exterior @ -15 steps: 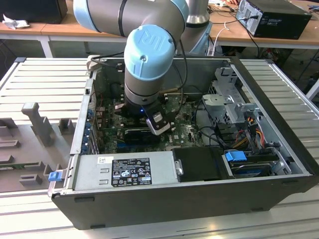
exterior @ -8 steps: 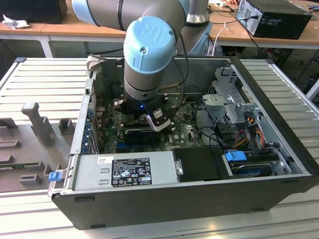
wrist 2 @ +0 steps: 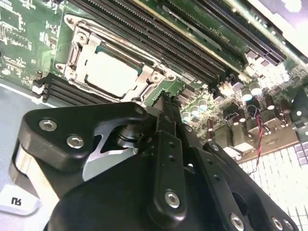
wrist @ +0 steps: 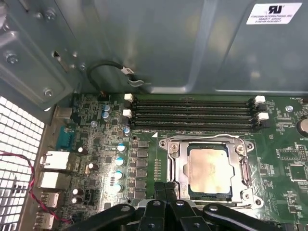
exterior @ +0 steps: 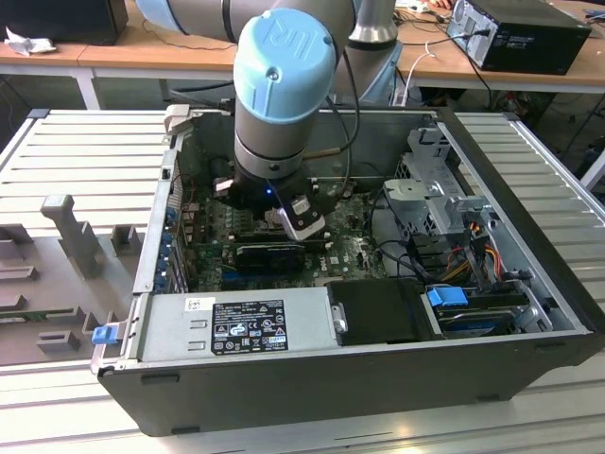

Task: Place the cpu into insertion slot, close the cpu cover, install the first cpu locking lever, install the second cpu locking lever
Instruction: 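Install the second cpu locking lever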

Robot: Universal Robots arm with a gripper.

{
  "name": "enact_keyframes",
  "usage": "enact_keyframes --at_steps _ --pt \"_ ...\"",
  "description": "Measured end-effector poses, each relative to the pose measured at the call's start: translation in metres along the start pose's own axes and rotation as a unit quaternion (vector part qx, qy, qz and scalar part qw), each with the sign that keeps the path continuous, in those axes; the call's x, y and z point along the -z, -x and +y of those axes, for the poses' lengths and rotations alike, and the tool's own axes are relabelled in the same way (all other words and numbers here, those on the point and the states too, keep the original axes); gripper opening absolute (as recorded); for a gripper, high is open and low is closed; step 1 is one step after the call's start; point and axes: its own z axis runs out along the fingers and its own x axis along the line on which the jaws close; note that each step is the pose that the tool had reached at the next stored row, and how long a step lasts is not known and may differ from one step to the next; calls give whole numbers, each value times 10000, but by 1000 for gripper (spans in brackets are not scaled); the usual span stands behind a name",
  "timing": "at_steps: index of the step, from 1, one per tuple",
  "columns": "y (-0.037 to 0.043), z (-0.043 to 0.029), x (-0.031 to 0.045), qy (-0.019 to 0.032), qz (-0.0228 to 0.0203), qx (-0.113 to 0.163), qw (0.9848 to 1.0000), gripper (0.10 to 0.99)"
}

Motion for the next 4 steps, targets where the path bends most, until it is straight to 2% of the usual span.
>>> enact_keyframes --at_steps 4 --pt "0 1 2 0 0 0 10000 106"
